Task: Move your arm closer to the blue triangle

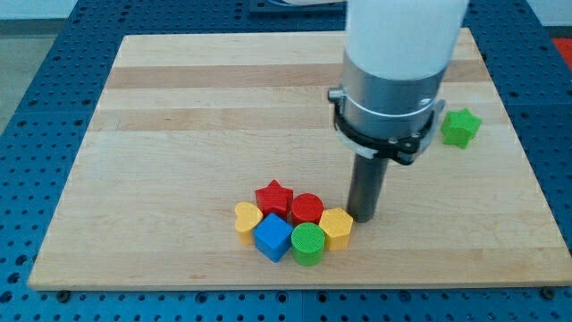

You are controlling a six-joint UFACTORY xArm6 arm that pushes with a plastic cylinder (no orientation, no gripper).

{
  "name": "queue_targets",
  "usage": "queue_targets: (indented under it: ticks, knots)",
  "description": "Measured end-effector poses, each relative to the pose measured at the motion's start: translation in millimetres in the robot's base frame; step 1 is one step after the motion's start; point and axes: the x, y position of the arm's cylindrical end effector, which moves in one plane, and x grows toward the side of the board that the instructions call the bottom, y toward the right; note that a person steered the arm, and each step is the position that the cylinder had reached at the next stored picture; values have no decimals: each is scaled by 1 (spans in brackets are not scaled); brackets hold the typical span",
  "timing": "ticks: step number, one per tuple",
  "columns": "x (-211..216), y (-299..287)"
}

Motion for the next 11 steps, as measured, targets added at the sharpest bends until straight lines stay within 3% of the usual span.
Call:
queue_targets:
  ticks: [2,3,6,7,8,11]
  knots:
    - [-16,19]
    - [-66,19]
    - [-284,31]
    - [-330,85]
    - [-330,129]
    - [-330,162]
